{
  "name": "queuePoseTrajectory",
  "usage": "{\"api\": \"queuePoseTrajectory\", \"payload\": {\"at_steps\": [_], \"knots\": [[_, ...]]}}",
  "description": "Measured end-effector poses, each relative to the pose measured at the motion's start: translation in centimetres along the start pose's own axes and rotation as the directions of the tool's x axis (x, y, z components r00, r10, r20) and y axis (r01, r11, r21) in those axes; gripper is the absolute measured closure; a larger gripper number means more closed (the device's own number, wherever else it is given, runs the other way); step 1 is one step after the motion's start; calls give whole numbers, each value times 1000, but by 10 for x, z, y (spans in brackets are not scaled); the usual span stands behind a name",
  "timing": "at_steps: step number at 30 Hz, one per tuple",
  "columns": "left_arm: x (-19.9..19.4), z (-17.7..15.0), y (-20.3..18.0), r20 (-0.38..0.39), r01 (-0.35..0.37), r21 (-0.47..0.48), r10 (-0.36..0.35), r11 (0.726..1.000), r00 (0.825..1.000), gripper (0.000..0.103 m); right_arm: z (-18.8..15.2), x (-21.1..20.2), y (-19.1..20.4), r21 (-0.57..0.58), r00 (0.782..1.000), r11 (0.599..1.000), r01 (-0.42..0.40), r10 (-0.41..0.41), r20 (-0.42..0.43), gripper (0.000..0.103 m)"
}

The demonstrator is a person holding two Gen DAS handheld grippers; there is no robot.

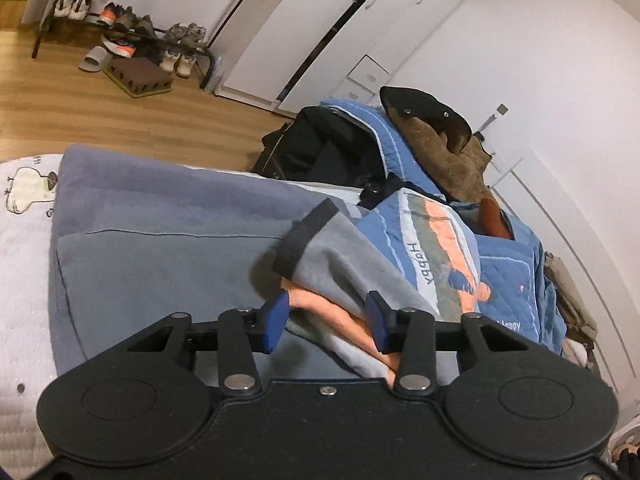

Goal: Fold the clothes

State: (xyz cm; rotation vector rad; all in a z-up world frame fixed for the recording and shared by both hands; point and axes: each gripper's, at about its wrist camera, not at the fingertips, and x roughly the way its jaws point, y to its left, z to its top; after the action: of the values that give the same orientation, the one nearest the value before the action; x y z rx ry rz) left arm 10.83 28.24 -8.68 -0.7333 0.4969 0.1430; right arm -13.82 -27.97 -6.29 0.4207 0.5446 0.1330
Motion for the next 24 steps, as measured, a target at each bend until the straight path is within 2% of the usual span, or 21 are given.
{"api": "queuePoseTrajectory", "payload": {"at_steps": [6,13,21,22,23,24], "knots": [[10,5,9,9,9,-41,-9,999,1000,62,4,13,32,-24,993,993,-118,117,-11,42],[27,8,21,-15,4,-95,-5,996,1000,62,8,29,69,-51,967,966,-253,252,-28,42],[41,8,26,-27,12,-127,-15,992,1000,62,9,50,111,-81,942,939,-334,330,-54,42],[42,8,26,-24,14,-127,-18,992,1000,65,10,53,116,-85,939,935,-344,340,-58,42],[42,7,25,-19,19,-124,-22,992,1000,75,10,55,121,-89,935,931,-353,349,-62,42],[41,8,24,-8,17,-113,-18,994,1000,77,8,56,122,-87,933,929,-358,354,-60,42]]}}
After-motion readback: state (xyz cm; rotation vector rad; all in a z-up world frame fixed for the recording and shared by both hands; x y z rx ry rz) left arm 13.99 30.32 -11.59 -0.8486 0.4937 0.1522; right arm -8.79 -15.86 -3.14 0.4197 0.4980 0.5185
